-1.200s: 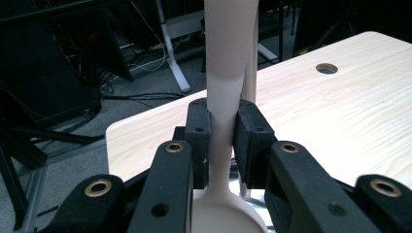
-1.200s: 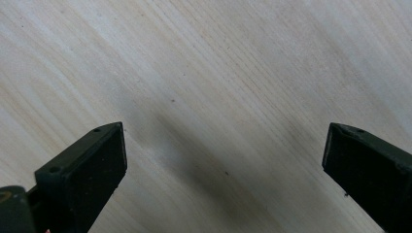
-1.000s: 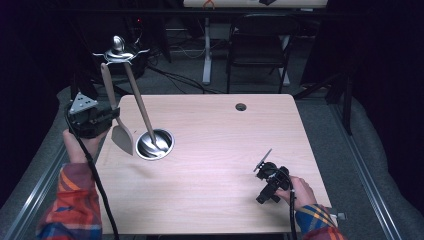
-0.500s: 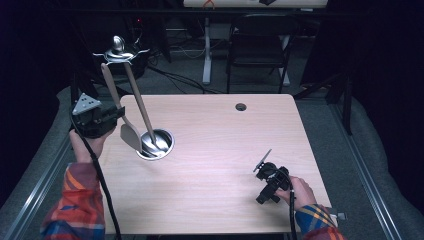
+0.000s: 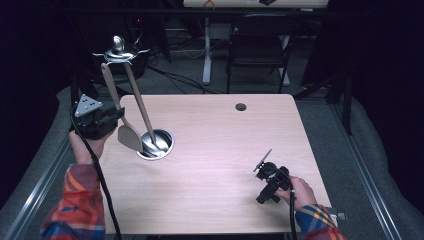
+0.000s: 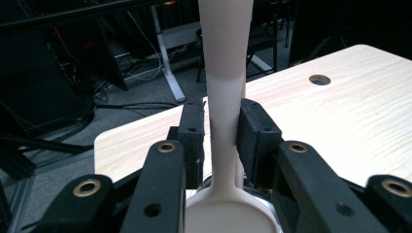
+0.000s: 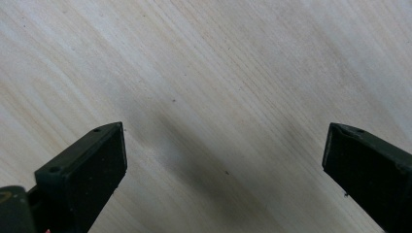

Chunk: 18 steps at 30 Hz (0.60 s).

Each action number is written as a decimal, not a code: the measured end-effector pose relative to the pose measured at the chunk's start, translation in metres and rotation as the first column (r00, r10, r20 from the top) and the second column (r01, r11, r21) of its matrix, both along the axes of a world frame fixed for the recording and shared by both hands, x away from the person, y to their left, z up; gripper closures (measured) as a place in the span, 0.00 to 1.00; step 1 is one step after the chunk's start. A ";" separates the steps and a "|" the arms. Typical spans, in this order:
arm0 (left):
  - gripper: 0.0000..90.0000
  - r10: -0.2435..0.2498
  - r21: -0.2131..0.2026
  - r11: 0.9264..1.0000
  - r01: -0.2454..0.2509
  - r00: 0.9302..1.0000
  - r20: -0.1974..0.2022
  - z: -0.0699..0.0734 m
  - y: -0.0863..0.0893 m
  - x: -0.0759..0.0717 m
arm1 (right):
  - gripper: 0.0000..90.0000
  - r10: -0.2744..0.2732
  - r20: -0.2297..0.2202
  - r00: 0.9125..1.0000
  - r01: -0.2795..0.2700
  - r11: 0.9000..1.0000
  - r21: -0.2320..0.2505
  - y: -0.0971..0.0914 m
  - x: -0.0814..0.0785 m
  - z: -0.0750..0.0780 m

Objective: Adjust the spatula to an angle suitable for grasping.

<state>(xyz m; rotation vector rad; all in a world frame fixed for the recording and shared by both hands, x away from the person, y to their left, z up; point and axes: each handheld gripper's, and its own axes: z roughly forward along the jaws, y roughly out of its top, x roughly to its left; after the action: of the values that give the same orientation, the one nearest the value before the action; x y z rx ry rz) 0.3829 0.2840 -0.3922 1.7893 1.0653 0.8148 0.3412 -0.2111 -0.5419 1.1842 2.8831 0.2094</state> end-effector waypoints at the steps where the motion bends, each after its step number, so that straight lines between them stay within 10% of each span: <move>1: 0.80 0.000 0.007 1.000 0.000 1.000 -0.001 0.000 0.000 0.000 | 0.02 0.002 0.000 1.000 -0.002 1.000 -0.005 0.000 0.000 0.001; 18: 0.53 0.015 -0.002 1.000 -0.015 0.999 -0.040 0.005 0.001 -0.004 | 0.02 0.000 0.003 1.000 0.000 1.000 -0.004 -0.001 0.000 0.001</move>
<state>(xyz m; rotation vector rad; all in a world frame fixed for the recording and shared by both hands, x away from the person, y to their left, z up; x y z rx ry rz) 0.3793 0.2855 -0.3875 1.8045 1.1065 0.7888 0.3414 -0.2120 -0.5410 1.1823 2.8793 0.2049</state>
